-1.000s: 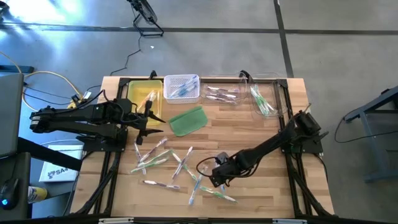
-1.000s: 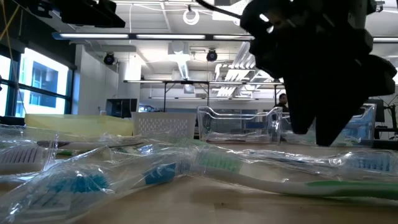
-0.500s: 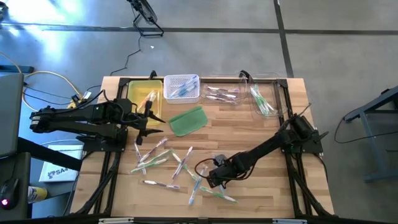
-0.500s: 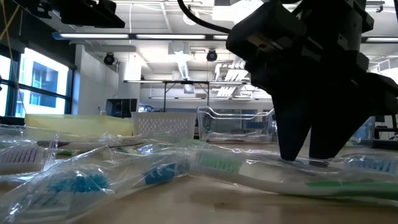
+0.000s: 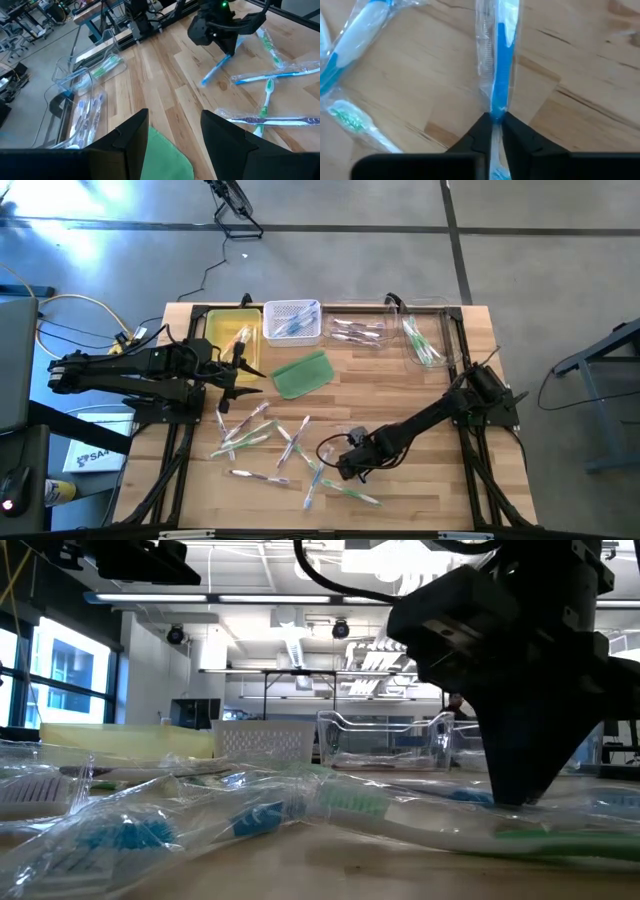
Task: Pick & Place Toothbrushes
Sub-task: Put the blue toothbrush into the white bin
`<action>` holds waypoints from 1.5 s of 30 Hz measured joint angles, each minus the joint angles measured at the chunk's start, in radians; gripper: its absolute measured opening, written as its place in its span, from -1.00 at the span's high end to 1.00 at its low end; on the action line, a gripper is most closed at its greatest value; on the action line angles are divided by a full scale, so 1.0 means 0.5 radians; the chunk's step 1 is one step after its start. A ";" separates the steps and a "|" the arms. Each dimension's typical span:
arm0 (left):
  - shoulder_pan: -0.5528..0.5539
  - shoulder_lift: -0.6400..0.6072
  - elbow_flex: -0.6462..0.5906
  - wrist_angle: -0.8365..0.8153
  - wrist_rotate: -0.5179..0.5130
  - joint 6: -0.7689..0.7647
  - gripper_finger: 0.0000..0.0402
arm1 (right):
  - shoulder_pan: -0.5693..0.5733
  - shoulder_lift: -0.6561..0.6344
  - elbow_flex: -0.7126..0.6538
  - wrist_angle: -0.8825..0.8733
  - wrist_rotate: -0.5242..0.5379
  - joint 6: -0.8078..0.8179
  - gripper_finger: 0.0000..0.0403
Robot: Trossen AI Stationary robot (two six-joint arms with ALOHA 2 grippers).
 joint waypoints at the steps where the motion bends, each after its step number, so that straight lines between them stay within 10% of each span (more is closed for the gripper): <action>1: 0.000 0.000 0.000 0.000 0.000 -0.001 0.13 | 0.000 0.000 0.000 0.000 0.014 -0.023 0.90; 26: 0.000 0.000 0.001 0.169 0.003 -0.007 0.13 | -0.183 -0.459 -0.011 -0.204 0.114 -0.734 0.99; 45: 0.001 0.000 0.002 0.638 -0.282 -0.338 0.13 | -0.497 -1.181 -0.008 -0.451 0.757 -1.683 0.99</action>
